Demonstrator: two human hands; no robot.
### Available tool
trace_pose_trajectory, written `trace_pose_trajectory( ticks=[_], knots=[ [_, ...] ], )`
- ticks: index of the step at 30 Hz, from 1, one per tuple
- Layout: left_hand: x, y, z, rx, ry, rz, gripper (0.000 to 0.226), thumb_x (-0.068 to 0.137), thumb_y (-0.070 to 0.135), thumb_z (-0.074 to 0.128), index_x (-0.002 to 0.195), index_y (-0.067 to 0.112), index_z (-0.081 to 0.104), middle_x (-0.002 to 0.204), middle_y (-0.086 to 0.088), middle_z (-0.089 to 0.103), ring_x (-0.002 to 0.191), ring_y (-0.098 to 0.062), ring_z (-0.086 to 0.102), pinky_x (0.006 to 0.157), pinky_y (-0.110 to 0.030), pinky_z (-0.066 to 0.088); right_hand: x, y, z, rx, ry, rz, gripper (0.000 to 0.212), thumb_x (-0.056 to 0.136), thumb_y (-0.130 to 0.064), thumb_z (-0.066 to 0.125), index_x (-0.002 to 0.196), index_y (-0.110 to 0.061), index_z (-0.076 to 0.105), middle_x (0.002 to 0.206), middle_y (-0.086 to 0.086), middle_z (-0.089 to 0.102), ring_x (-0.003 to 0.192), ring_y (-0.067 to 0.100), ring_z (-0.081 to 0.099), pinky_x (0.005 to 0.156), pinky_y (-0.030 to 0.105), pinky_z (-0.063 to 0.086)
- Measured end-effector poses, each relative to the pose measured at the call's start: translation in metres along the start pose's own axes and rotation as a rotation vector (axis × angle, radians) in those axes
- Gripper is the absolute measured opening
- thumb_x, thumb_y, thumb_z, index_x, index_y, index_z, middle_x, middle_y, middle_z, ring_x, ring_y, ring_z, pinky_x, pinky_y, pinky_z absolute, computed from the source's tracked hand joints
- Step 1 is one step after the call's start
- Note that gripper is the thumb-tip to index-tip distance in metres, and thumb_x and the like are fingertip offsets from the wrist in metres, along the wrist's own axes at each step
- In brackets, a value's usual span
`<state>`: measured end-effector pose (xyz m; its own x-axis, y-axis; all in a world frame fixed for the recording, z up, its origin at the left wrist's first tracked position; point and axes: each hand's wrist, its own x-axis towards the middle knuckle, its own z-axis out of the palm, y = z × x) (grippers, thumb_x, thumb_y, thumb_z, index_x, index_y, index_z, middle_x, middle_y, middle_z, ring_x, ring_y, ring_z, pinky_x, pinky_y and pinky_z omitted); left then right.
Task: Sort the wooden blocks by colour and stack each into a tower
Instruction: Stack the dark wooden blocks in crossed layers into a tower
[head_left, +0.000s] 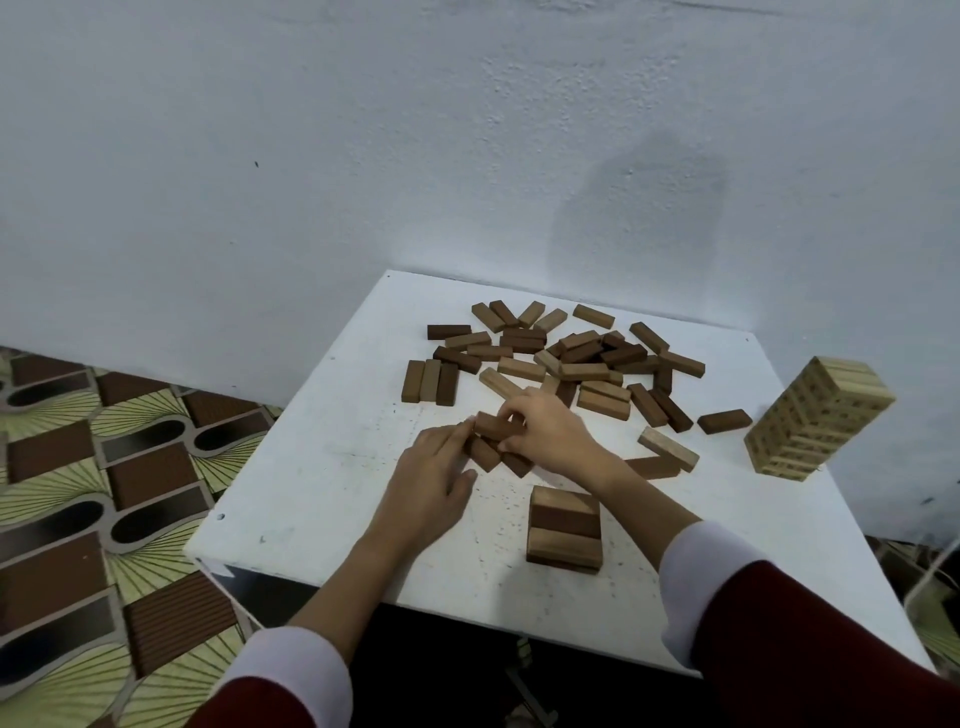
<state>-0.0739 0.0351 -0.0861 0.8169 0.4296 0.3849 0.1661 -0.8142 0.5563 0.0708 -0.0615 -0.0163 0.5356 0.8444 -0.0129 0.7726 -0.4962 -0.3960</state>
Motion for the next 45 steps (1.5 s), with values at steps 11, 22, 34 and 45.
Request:
trace_pose_trajectory(
  ticks=[11,22,34,45],
  knots=[
    [0.001,-0.004,0.005,0.030,0.023,0.099,0.034,0.084,-0.003,0.057,0.116,0.007,0.061,0.109,-0.005,0.056,0.102,-0.017,0.043,0.073,-0.035,0.053,-0.005,0.009,-0.003,0.087,-0.107,0.195,0.029,0.093,-0.027,0.056,0.096,-0.001,0.069,0.096,0.011,0.068,0.082,0.019,0.061,0.070,0.028,0.048],
    [0.002,-0.001,-0.003,-0.414,0.152,-0.332,0.064,0.076,-0.014,0.053,0.133,0.013,0.044,0.120,-0.007,0.050,0.102,-0.017,0.053,0.083,-0.023,0.050,-0.015,-0.013,0.001,0.346,-0.252,0.212,0.053,0.084,0.005,0.058,0.134,-0.003,0.042,0.106,0.012,0.056,0.081,0.016,0.058,0.071,0.030,0.052],
    [0.004,-0.009,-0.015,-0.439,-0.181,-0.225,0.082,0.065,0.018,0.077,0.137,0.023,0.037,0.125,0.003,0.051,0.100,0.000,0.043,0.079,-0.002,0.034,-0.009,-0.012,0.023,0.090,-0.239,-0.043,0.100,0.069,-0.018,0.081,0.147,-0.017,0.019,0.141,0.007,0.034,0.127,0.027,0.034,0.105,0.044,0.035],
    [0.008,-0.012,-0.015,-0.438,-0.235,-0.260,0.092,0.064,0.015,0.085,0.141,0.023,0.034,0.120,0.006,0.046,0.102,-0.012,0.046,0.085,-0.019,0.043,-0.009,-0.013,0.020,0.135,-0.251,-0.038,0.095,0.066,-0.015,0.081,0.144,-0.015,0.026,0.132,0.005,0.041,0.120,0.024,0.039,0.100,0.040,0.042]
  ],
)
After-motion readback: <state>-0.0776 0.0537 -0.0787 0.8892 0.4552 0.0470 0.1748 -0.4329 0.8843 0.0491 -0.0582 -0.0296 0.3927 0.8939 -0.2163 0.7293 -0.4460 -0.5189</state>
